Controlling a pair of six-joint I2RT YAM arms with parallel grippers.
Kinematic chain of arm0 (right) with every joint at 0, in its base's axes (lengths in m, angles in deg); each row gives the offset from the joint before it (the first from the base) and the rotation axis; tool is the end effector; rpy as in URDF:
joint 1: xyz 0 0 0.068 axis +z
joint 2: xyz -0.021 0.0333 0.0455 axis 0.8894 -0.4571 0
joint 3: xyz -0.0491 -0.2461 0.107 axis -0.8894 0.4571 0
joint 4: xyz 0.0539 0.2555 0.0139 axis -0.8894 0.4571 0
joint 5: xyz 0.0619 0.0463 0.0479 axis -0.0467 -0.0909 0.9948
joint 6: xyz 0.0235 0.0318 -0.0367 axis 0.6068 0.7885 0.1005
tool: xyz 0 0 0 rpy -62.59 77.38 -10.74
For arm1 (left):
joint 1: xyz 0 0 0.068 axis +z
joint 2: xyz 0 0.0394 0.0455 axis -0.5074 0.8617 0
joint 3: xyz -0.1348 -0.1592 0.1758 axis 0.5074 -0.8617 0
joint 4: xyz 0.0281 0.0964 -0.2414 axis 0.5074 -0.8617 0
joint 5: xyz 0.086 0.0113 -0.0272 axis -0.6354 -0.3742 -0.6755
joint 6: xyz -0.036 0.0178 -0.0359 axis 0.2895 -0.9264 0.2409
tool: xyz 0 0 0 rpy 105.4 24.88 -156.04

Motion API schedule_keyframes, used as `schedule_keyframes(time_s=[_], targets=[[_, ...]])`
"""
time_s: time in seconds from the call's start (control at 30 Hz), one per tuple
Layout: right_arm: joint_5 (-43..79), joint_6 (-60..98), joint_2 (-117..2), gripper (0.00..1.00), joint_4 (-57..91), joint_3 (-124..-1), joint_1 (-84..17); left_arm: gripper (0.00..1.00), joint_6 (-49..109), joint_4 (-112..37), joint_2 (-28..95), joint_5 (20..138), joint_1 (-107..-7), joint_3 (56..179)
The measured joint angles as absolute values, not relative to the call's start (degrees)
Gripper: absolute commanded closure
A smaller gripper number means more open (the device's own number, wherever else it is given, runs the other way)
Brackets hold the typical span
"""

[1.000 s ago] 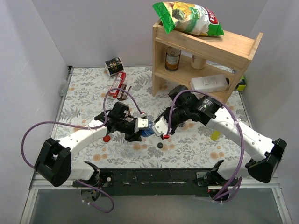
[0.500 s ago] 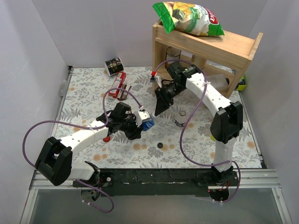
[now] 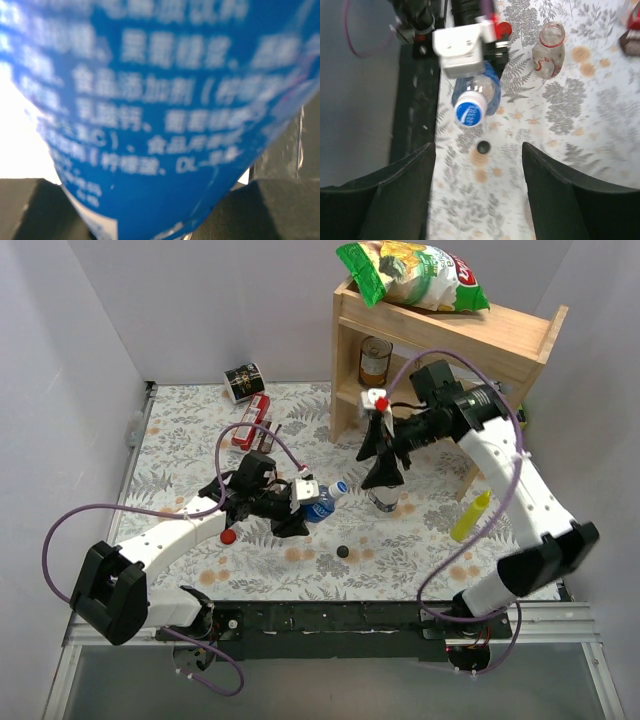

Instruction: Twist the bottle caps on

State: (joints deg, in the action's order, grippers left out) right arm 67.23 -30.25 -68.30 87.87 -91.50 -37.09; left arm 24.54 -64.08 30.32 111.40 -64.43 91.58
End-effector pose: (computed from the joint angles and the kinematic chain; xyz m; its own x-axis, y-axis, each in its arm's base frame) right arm 0.2616 0.1591 0.4094 -0.1433 -0.4787 -0.8662 -0.9837 -0.0271 0.1777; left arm 0.1946 -0.1587 0.2350 -0.7169 0.3846 -0.5815 0.6960 0.4434 -0.5648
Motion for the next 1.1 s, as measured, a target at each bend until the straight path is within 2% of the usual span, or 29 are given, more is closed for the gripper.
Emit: schedule_keyframes(time_s=[0.1, 0.23, 0.47, 0.83, 1.03, 1.1], targets=[[62.6, -41.31, -58.86, 0.27, 85.67, -84.24, -32.61, 1.0, 20.41, -67.47, 31.94, 113.11, -64.43, 93.53], [57.38, -50.45, -52.87, 0.27, 80.9, -76.73, -26.99, 1.0, 15.69, -71.36, 33.75, 113.98, -64.43, 95.95], [50.53, -60.67, -52.63, 0.34, 74.98, -73.51, -23.27, 1.0, 10.43, -75.03, 34.82, 114.29, -64.43, 98.27], [49.0, -70.66, -52.63, 0.46, 76.07, -73.51, -19.91, 1.0, 8.57, -76.78, 35.61, 114.44, -64.43, 99.65], [48.98, -72.5, -52.63, 0.64, 76.99, -73.51, -18.25, 1.0, 8.59, -76.76, 35.72, 114.57, -64.43, 99.65], [48.98, -72.59, -52.65, 0.76, 77.16, -73.53, -18.05, 1.0, 8.55, -76.76, 35.76, 114.62, -64.43, 99.65]])
